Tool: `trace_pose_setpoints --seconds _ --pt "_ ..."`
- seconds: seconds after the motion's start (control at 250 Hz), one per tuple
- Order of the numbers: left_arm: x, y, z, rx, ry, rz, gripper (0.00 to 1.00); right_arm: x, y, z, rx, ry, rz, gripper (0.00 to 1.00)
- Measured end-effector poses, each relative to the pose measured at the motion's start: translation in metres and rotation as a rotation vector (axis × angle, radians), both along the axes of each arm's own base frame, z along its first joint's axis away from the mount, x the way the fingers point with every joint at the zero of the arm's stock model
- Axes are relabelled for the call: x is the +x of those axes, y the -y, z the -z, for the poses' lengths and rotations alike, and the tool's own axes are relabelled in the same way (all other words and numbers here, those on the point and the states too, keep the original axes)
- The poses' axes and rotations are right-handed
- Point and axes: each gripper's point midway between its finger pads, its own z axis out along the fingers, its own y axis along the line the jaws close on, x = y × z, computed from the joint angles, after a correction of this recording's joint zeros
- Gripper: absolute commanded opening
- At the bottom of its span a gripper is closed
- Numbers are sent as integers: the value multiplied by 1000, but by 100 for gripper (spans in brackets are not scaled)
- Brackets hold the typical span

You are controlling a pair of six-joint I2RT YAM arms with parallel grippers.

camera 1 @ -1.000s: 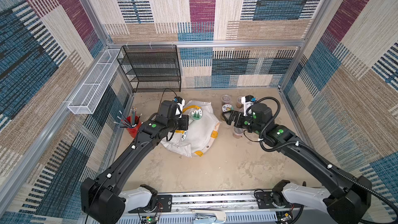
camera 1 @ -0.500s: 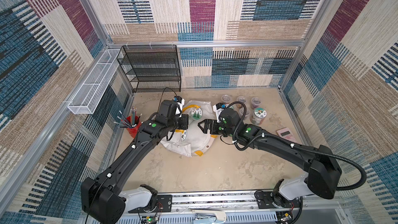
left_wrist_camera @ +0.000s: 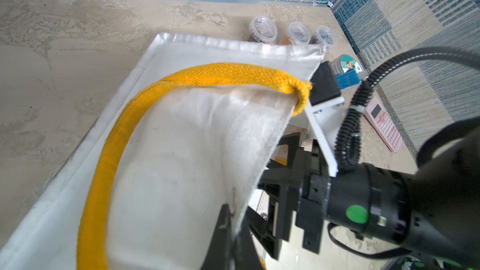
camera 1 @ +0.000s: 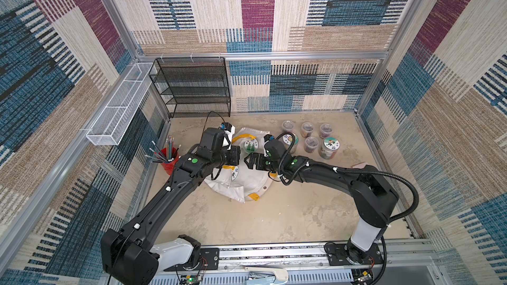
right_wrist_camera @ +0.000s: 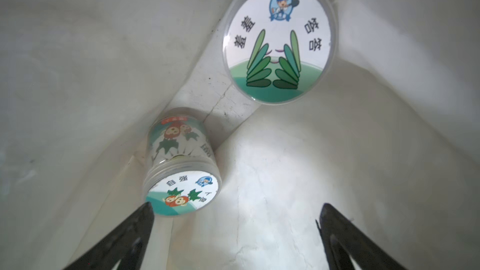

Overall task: Take out the seed jars from the canvas bag
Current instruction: Pick up the seed jar from the canvas bag.

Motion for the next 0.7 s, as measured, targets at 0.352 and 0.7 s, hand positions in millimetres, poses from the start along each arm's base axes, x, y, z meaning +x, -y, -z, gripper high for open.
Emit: trace_pose_setpoints --seconds 0.352,0.7 --pt "-2 0 0 -6 -2 0 0 49 -6 11 56 18 140 99" --pt "-3 -1 -3 -8 2 -1 0 48 -15 -16 122 60 154 99"
